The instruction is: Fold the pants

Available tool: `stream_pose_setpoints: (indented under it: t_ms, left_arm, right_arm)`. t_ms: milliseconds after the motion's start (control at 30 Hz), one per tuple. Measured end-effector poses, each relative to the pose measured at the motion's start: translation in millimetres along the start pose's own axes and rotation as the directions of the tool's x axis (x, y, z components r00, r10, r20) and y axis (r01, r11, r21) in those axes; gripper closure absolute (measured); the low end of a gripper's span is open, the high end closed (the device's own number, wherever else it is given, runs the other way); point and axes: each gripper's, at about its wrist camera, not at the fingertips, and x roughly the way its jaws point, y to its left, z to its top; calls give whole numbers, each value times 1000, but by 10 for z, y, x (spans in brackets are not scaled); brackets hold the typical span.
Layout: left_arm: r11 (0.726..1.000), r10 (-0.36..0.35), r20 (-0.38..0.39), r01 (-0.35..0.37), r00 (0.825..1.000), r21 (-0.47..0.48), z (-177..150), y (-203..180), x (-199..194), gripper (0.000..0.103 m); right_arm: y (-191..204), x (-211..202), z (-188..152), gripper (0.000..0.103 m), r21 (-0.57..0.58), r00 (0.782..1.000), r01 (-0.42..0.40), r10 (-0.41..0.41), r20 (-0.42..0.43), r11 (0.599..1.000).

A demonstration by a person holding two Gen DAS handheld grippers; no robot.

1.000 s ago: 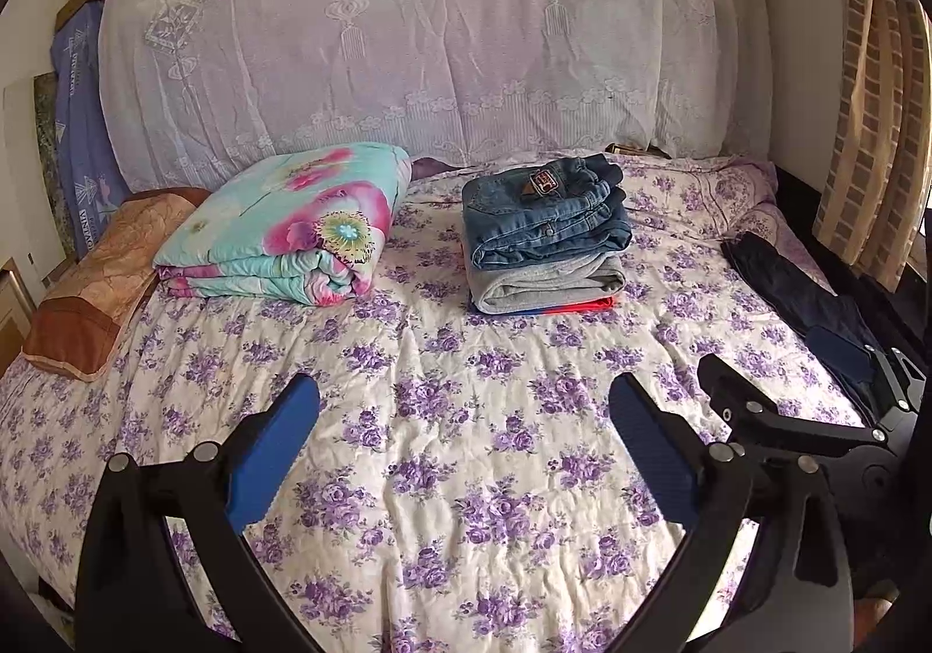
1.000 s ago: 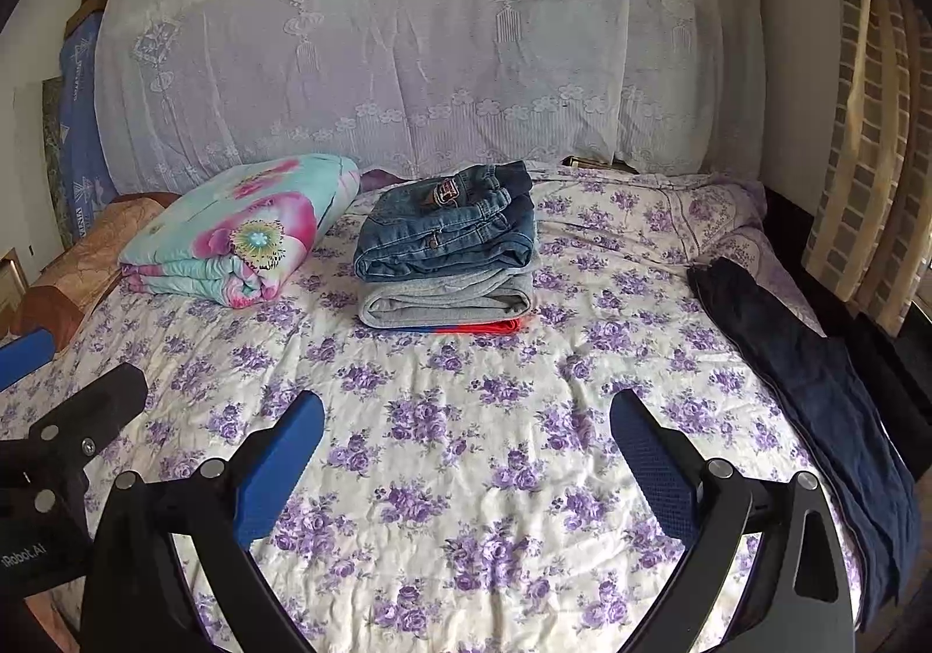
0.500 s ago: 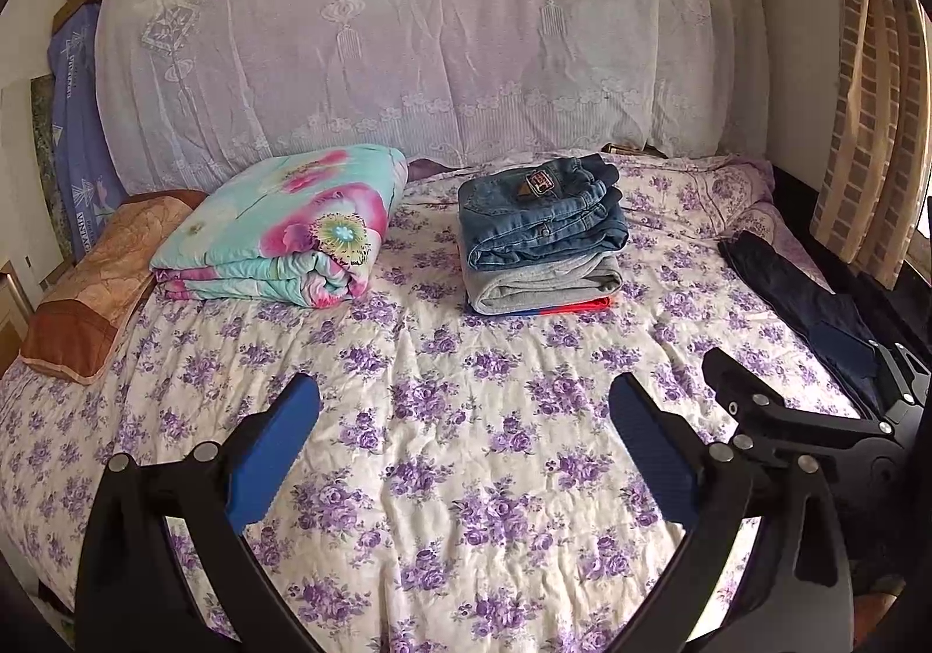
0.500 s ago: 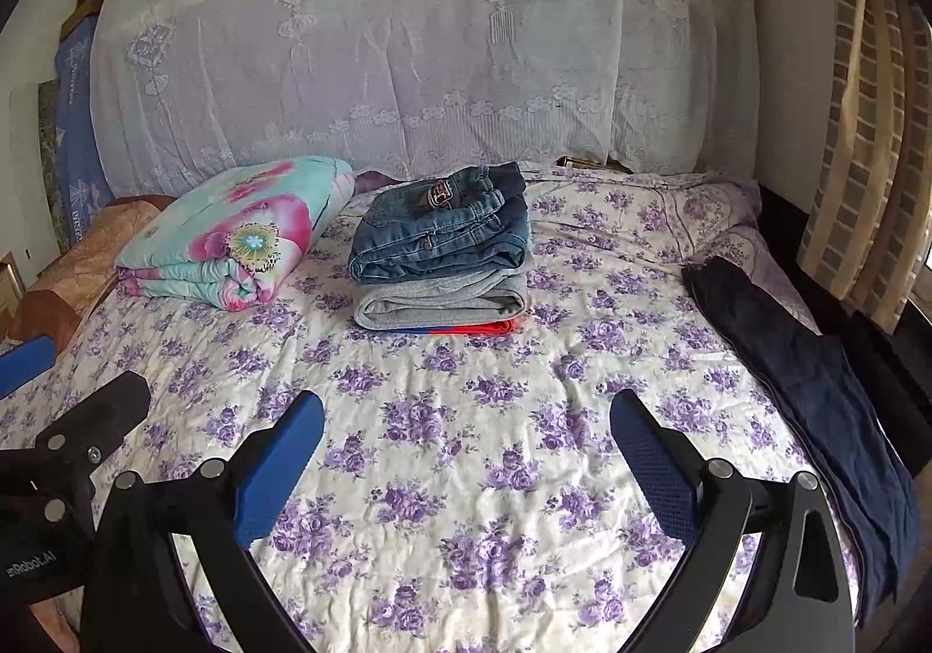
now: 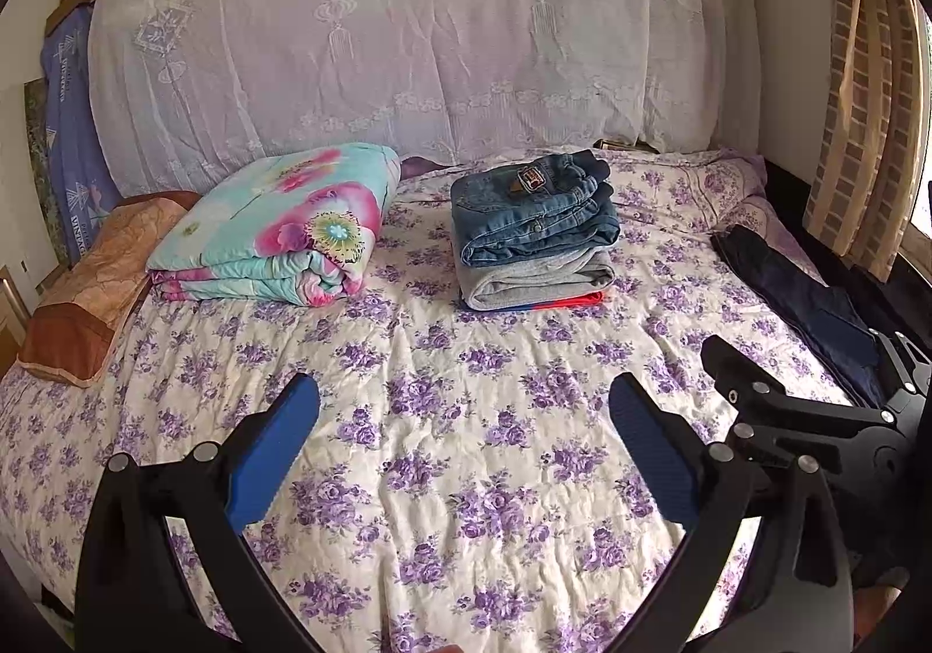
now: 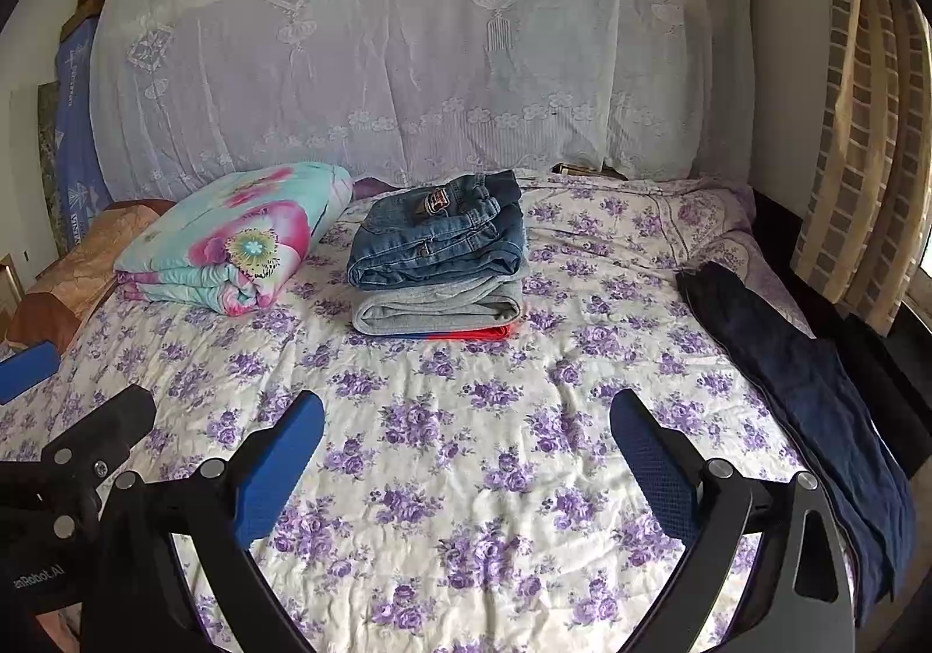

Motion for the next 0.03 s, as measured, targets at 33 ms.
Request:
stream_pose_setpoints:
  t_ms: [33]
  left_arm:
    - [1000, -1, 1, 1, 1000, 0, -2, -1, -2, 6]
  right_arm:
    - [0, -1, -1, 4, 0, 1000, 0, 0, 1, 1000]
